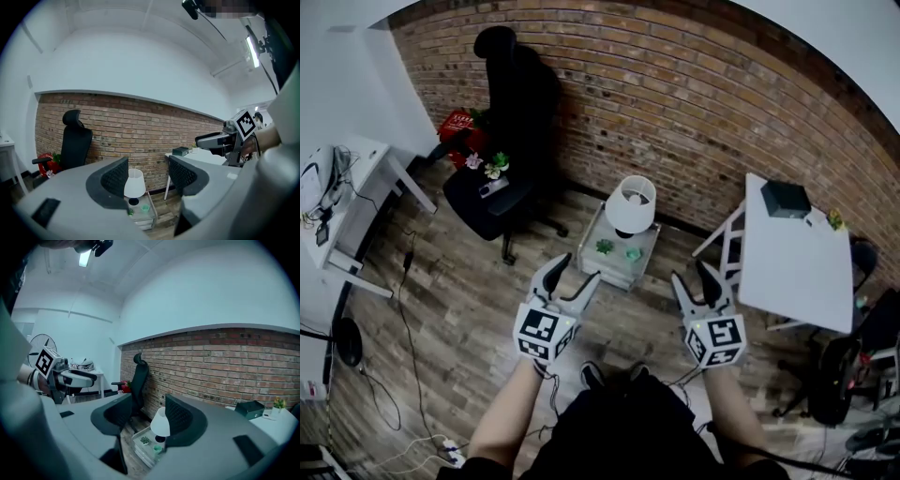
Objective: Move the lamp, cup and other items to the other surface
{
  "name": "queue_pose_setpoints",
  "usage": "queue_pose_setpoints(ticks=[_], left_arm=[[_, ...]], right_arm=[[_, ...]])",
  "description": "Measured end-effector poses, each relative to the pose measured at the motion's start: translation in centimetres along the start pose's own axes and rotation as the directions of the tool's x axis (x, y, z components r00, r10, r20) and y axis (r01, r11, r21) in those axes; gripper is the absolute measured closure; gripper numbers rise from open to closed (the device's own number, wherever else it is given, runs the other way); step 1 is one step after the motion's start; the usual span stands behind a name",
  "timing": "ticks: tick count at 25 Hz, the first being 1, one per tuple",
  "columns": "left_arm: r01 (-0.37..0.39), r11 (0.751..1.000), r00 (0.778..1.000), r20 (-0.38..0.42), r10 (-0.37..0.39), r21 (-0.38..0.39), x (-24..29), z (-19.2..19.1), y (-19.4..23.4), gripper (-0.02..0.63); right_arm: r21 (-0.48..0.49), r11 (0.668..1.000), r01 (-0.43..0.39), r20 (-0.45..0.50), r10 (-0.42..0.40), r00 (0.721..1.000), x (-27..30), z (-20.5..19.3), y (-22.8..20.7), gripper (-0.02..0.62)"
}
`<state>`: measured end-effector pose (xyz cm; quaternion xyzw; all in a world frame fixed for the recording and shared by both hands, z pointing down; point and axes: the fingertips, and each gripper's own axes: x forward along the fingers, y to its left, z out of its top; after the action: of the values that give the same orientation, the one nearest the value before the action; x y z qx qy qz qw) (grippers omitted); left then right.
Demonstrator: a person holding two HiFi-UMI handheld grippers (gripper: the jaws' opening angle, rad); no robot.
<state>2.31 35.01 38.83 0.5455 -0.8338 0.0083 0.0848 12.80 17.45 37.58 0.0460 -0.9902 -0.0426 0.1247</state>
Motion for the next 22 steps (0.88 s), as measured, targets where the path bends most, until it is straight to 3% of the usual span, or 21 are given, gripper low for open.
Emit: queue_pose_setpoints(ticks=[5, 9, 15, 22], left_arm=[[0.031, 0.999, 0.999, -0.011, -0.031, -0.024, 1.4, -1.6, 1.0, 0.342], [0.036, 0.999, 0.997, -0.063, -0.035, 0.003, 2.0, -1.9, 1.8, 0.342], [-0.010, 1.000, 0.997, -0.082, 0.012, 0.022, 2.9, -1.5, 5.5, 0.342], [-0.029, 0.999, 0.994, -0.108, 0.026, -0.020, 6.4, -2.1, 9.1, 0.342]], right_arm=[[-0.014, 1.000, 0.016, -0.015, -0.016, 1.000, 1.5, -0.5, -0.1, 0.367], [0.007, 1.000, 0.006, -0.017, -0.006, 1.000, 3.6, -1.2, -0.5, 0.367], [0.052, 0.998, -0.045, -0.019, 0.046, 0.999, 8.5, -1.7, -0.8, 0.368], [0.061, 0.995, -0.082, -0.069, 0.086, 0.994, 14.4, -4.1, -2.8, 0.368]])
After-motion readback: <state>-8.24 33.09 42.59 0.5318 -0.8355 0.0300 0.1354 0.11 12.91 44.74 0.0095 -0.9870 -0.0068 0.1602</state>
